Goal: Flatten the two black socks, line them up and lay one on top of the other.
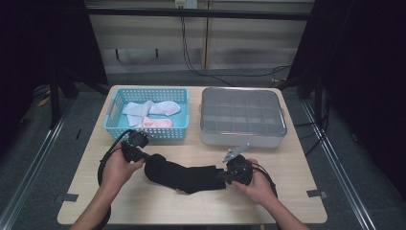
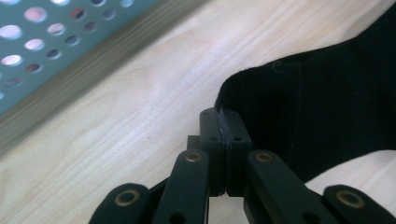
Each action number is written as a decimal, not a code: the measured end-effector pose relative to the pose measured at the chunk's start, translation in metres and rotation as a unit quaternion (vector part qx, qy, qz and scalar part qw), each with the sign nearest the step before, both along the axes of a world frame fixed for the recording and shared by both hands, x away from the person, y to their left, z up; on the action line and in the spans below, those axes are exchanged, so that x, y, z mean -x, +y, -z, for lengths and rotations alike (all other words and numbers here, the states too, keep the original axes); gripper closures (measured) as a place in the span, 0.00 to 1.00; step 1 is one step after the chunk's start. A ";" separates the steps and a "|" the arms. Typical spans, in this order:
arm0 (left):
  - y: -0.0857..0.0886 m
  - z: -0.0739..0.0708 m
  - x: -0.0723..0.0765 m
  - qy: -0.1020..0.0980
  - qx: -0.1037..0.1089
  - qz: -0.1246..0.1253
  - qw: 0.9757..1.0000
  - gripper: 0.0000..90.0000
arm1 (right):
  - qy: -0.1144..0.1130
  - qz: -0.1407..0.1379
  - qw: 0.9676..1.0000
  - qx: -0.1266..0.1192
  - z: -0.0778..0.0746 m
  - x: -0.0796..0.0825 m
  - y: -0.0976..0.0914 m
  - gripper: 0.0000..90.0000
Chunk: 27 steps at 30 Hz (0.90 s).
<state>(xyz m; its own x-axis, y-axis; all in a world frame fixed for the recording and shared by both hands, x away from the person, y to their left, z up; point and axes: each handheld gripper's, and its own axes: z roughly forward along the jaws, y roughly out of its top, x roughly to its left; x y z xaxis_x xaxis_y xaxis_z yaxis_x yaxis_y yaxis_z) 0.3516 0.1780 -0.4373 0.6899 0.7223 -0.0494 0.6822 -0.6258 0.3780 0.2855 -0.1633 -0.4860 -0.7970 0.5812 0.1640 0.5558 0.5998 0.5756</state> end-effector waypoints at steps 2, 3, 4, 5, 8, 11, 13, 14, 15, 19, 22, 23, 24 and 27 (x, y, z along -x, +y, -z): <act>-0.005 0.012 -0.001 0.010 0.005 0.002 1.000 0.99 | 0.002 0.003 1.000 0.000 0.000 0.000 0.000 0.93; -0.005 0.012 -0.001 0.010 0.005 0.002 1.000 0.99 | 0.002 0.003 1.000 0.000 0.000 0.000 0.000 0.93; -0.006 0.017 -0.002 0.012 0.008 0.002 1.000 0.99 | 0.002 0.004 1.000 0.000 0.000 0.000 0.001 0.92; -0.007 0.021 -0.003 0.017 0.008 0.001 1.000 0.99 | 0.003 0.005 1.000 0.002 -0.001 0.001 0.001 0.90; -0.009 0.029 -0.004 0.021 0.003 0.000 1.000 0.99 | -0.004 0.008 1.000 0.001 -0.008 0.001 -0.001 0.86; -0.011 0.028 -0.003 0.019 -0.003 0.004 1.000 0.99 | -0.008 0.027 0.999 -0.033 -0.018 0.002 -0.005 0.82; -0.012 0.028 -0.002 0.016 -0.006 0.004 1.000 0.99 | -0.009 0.021 0.999 -0.030 -0.021 0.002 -0.003 0.81; -0.013 0.029 -0.003 0.015 -0.012 0.007 1.000 0.99 | -0.013 0.012 1.000 -0.021 -0.018 0.004 0.003 0.77; -0.013 0.029 -0.002 0.012 -0.013 0.008 1.000 0.99 | -0.013 0.012 1.000 -0.021 -0.018 0.004 0.003 0.77; -0.017 0.029 0.000 0.005 -0.026 0.008 1.000 0.99 | -0.014 0.002 1.000 0.004 -0.002 0.005 0.014 0.79; -0.021 0.029 0.002 -0.006 -0.046 0.021 0.999 0.99 | -0.012 -0.002 1.000 0.003 -0.002 0.005 0.015 0.94; -0.021 0.029 0.002 -0.007 -0.050 0.024 0.998 0.99 | -0.013 -0.005 1.000 0.008 -0.004 0.006 0.017 0.96; -0.021 0.029 0.002 -0.008 -0.051 0.023 0.998 0.99 | -0.013 -0.005 1.000 0.008 -0.004 0.006 0.017 0.96; -0.021 0.029 0.003 -0.009 -0.049 0.018 0.999 0.99 | -0.003 0.004 1.000 -0.012 -0.011 0.007 0.011 0.96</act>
